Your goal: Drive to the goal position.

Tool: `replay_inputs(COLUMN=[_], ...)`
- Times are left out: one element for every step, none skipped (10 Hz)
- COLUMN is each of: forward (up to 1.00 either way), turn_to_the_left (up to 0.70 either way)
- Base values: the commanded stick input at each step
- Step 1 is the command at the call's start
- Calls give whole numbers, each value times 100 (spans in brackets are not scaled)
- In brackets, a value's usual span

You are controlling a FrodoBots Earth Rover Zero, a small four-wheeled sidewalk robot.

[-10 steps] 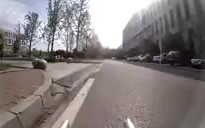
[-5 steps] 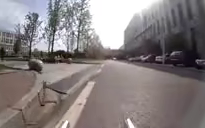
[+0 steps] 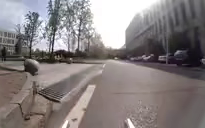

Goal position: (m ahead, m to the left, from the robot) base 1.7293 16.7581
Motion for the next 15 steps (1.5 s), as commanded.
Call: replay_inputs(forward=[70,70,70,70,70,70,70,70,70,70,70,70,70,70,70], turn_to_the_left=[0,0,0,0,1,5,11,14,14,14,14,14,14,14,14])
